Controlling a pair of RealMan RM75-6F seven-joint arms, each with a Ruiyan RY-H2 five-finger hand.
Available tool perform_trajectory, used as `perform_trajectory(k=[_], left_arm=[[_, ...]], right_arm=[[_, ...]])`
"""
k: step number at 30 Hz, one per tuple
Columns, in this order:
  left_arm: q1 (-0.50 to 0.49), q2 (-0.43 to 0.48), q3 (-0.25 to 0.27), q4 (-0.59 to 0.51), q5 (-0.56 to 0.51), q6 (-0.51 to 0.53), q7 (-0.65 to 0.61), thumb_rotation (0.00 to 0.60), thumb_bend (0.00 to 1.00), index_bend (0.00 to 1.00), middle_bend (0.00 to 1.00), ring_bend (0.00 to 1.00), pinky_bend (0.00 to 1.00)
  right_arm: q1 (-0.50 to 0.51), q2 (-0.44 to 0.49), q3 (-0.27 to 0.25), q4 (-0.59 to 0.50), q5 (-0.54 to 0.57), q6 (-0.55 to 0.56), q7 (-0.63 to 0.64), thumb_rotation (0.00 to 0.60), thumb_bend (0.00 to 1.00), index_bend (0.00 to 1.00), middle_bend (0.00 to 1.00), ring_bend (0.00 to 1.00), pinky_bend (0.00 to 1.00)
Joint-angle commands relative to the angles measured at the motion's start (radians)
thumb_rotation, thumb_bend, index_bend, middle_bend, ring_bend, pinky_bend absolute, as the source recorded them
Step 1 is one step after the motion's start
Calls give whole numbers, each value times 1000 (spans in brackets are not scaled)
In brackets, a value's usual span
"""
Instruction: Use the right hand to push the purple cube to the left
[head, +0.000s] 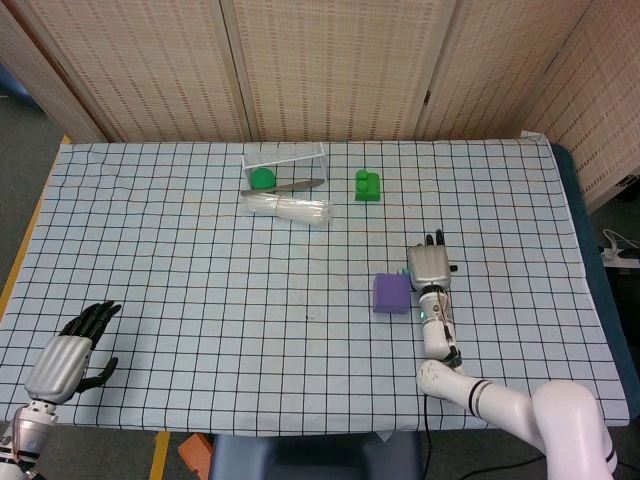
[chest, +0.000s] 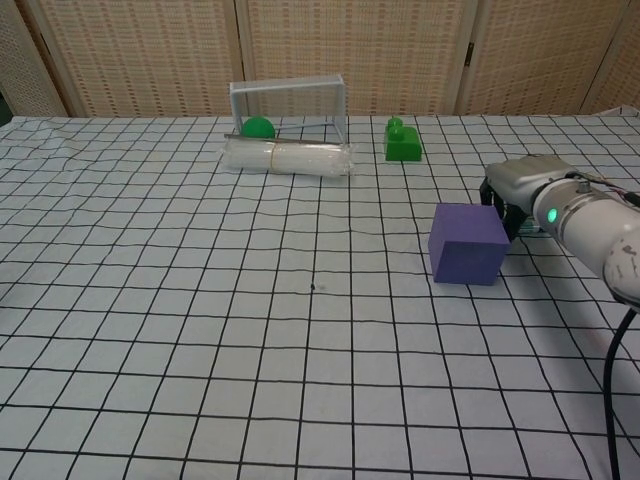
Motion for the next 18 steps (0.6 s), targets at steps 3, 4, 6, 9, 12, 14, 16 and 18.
perform_trajectory(k=[3,4,6,9,12,14,16,18], left_arm=[[0,0,0,-1,-1,1,2,600,411,0,0,0,175],[1,0,0,-1,0,1,2,600,411,0,0,0,175],[1,0,-1,0,-1,1,0,600,411,0,0,0,175],[1,1,-1,0,-1,1,-2,600,410,0,0,0,175],[0,0,1,1,2,1,-3,600,412,0,0,0,175],[-1,0,0,2,0,-1,-4,600,412,0,0,0,175],[-1,-1,0,3,-1,-1,-1,600,411,0,0,0,175],[-1,-2,0,2,-2,-1,1,600,410,0,0,0,175]], right_arm=[[2,-5,-1,4,6,-3,-5,600,266,494,400,116,16],[2,-6,-1,4,6,-4,-5,600,267,494,400,116,16],[3,-7,-1,6,6,-5,-5,600,266,492,400,115,17],[3,-7,2,5,-1,-3,6,600,267,497,404,127,25],[2,-8,1,7,-9,-3,15,600,266,529,426,153,42],[1,-9,-2,12,-10,-3,10,600,267,575,450,173,50],[1,-11,-5,13,-7,-6,5,600,270,619,475,193,57],[1,-10,-5,12,-6,-7,3,600,277,644,491,209,64]])
